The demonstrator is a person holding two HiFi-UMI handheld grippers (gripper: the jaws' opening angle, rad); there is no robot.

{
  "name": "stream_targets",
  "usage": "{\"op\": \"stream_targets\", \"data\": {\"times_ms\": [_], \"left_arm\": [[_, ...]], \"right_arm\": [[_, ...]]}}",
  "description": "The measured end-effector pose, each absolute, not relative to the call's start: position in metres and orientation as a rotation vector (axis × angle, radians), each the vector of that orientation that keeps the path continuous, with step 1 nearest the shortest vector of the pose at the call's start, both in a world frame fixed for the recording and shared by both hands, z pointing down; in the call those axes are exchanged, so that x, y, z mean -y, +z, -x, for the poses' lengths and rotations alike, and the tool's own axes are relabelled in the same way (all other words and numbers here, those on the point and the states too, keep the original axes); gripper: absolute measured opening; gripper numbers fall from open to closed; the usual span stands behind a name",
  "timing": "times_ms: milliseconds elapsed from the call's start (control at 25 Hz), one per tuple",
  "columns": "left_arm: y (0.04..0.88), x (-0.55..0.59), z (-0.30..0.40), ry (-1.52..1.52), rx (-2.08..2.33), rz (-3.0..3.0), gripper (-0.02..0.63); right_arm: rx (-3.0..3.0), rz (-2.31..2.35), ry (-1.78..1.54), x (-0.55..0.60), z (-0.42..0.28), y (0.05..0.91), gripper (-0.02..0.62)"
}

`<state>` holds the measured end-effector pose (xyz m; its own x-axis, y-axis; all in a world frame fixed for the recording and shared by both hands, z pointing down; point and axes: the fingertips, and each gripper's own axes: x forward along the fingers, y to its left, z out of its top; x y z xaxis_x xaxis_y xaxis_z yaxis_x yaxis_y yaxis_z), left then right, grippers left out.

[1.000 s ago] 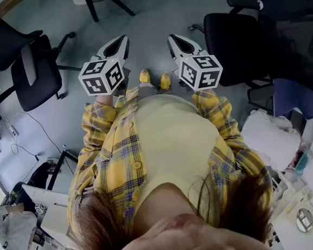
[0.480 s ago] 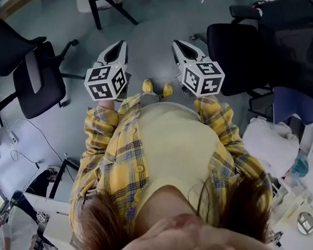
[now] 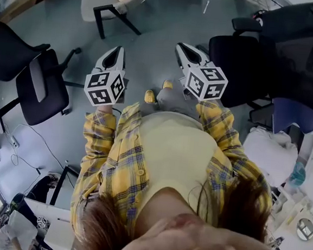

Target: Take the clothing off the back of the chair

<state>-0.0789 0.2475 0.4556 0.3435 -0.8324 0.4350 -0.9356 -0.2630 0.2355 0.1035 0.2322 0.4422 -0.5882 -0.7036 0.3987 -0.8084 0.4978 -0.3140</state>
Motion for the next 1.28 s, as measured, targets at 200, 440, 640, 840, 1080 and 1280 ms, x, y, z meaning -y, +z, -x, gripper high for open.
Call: {"op": "stream_targets", "data": {"times_ms": [200,440,640,840,1080,1280], "left_arm": [[0.464,-0.221,0.074,0.329,1.506,-2.186,0.005],[0.472,-0.155,0.059,0.330,1.529,-2.157,0.005],[0.471,-0.102,0.047,0.352,1.551,-2.135,0.005],[0.466,-0.060,0.038,0.356,1.569,-2.133,0.005],[0.466,-0.030,0.040,0.335,1.594,-2.102,0.005],[0.468,-0.012,0.041,0.365,1.583,-2.102,0.005]], "right_arm": [[2.563,-1.202,0.689,-0.195,-0.094,0.448,0.015],[2.589,-1.108,0.687,-0.127,-0.104,0.461,0.015],[2.589,-1.026,0.704,-0.077,-0.109,0.470,0.015],[2.593,-1.003,0.731,-0.033,-0.118,0.478,0.015],[2.601,-0.957,0.713,0.004,-0.121,0.483,0.015],[2.600,-0.944,0.715,0.026,-0.115,0.487,0.015]]}}
